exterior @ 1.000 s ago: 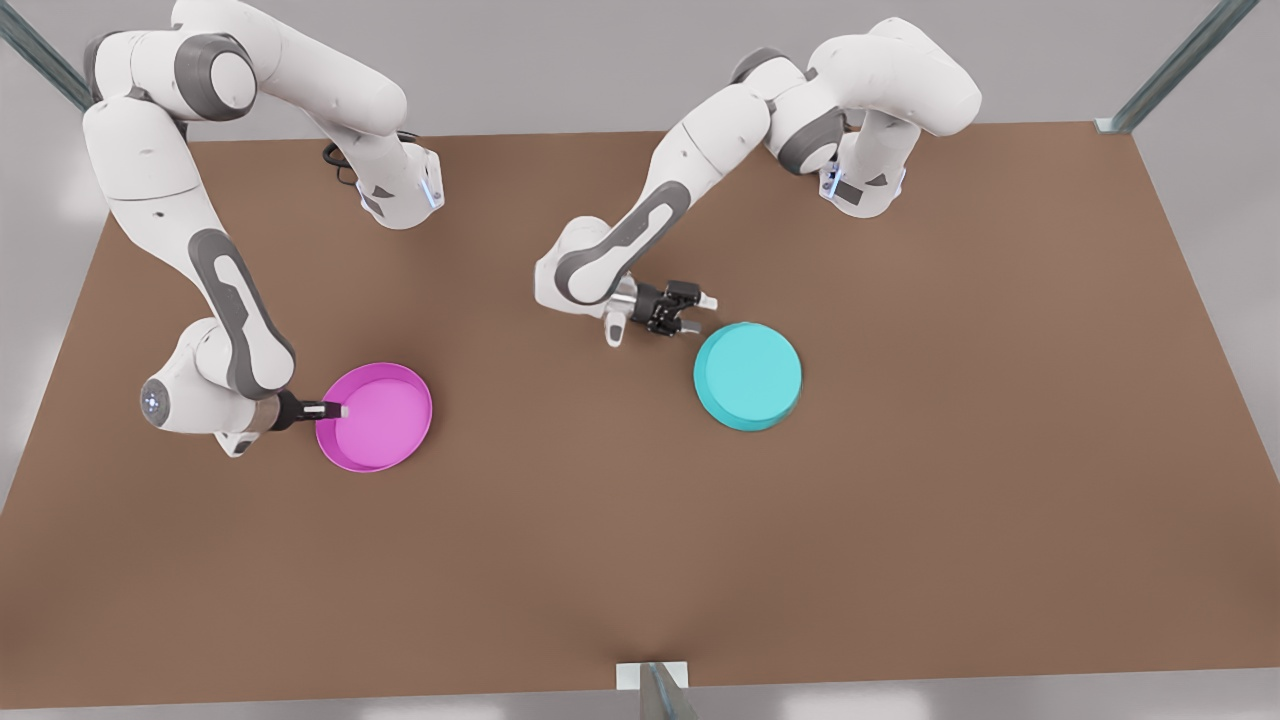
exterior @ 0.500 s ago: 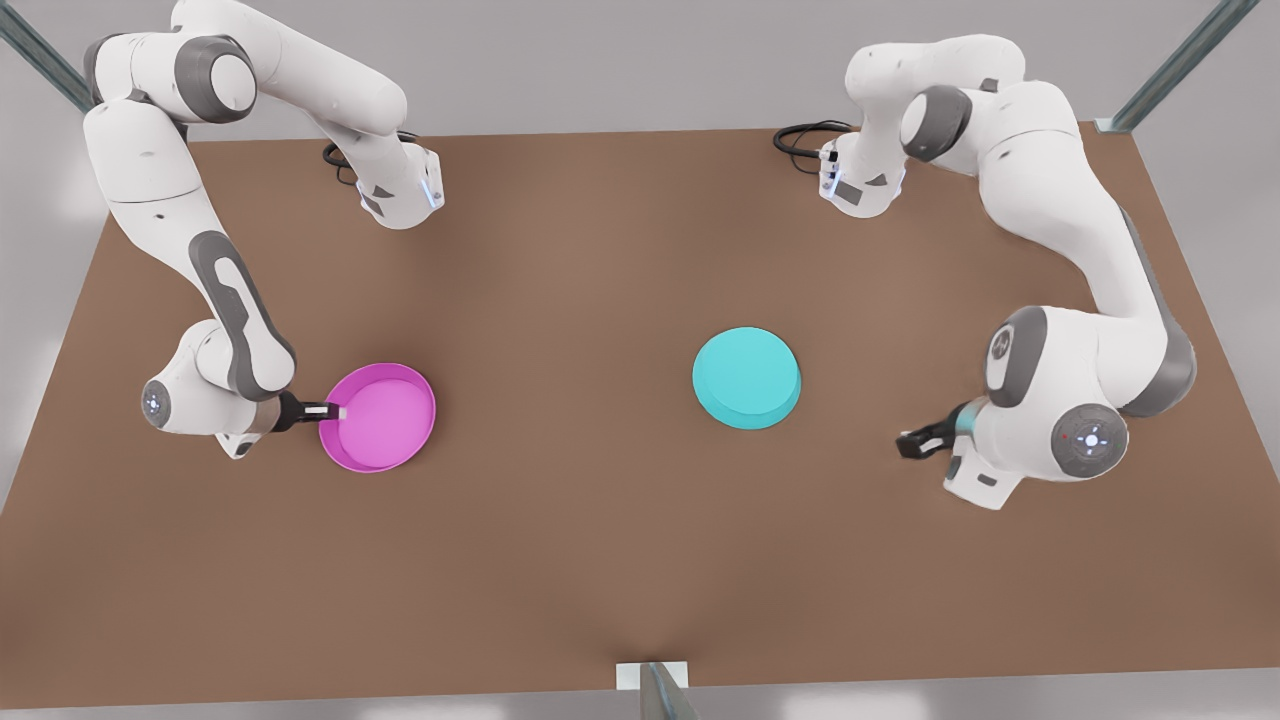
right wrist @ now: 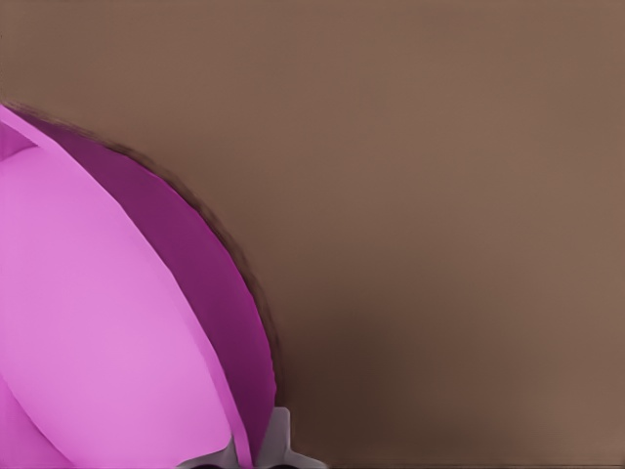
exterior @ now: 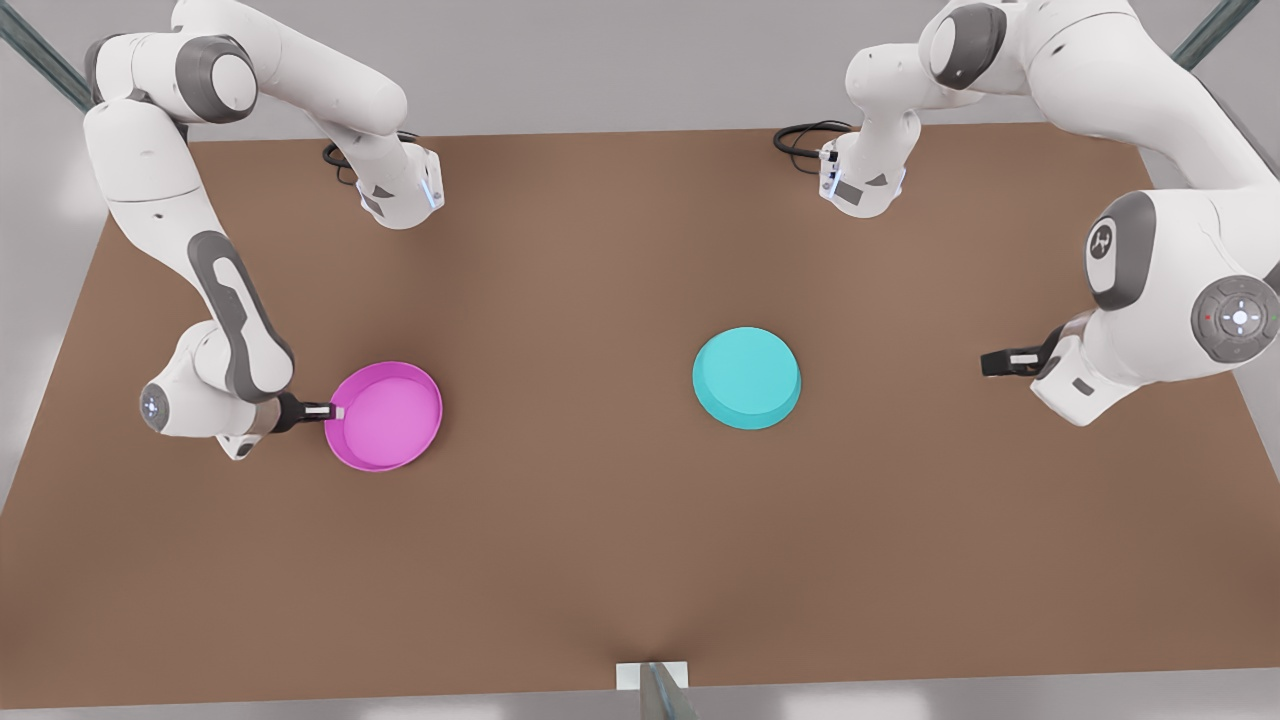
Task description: Flip the blue plate over with the left arm, and stack the pink plate on top of the blue plate with the right arm
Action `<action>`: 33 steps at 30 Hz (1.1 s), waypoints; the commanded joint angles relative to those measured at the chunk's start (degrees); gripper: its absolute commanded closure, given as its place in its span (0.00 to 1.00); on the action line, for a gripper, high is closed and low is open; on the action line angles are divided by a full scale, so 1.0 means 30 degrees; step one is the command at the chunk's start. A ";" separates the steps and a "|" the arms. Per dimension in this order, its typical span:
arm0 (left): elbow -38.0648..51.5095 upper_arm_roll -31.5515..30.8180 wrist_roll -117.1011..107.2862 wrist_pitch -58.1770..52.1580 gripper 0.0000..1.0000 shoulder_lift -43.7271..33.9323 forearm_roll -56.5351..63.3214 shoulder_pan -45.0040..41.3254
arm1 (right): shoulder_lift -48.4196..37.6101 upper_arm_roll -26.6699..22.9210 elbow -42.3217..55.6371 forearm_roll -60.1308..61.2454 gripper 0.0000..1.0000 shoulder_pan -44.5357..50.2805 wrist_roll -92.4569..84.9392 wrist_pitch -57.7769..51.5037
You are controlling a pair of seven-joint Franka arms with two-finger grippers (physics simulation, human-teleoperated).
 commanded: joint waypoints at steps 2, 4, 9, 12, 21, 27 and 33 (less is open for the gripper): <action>-0.0087 0.0029 0.0000 -0.0031 0.00 -0.0273 0.0041 0.0029 | -0.0028 0.0441 0.0130 0.0473 0.79 0.0034 0.0064 -0.0504; -0.0088 0.0000 0.0000 -0.0032 0.00 -0.0332 0.0041 0.0029 | -0.0057 0.0968 0.0395 0.0620 0.79 -0.0142 0.0035 -0.1033; -0.5211 0.0293 0.0029 0.2866 0.00 -0.3553 0.0099 0.0029 | -0.0204 0.2989 0.0512 0.1526 0.79 0.0121 0.0299 -0.1240; -0.6240 0.0322 0.0000 0.3513 0.00 -0.4141 0.0099 0.0058 | -0.0292 0.3196 0.0424 0.2377 0.79 0.1966 0.0328 -0.0156; -0.6240 0.0293 0.0000 0.3484 0.00 -0.4141 0.0099 0.0263 | -0.0701 0.5832 0.0482 0.2700 0.79 0.6361 0.6478 0.1661; -0.6240 0.0293 0.0000 0.3455 0.00 -0.4111 0.0099 0.0263 | -0.0526 0.5832 0.2561 0.2700 0.79 1.1164 1.1897 0.3419; -0.6240 0.0293 0.0000 0.3484 0.00 -0.4111 0.0099 0.0263 | 0.1524 0.3518 0.6283 0.2495 0.79 1.7376 1.6967 0.4503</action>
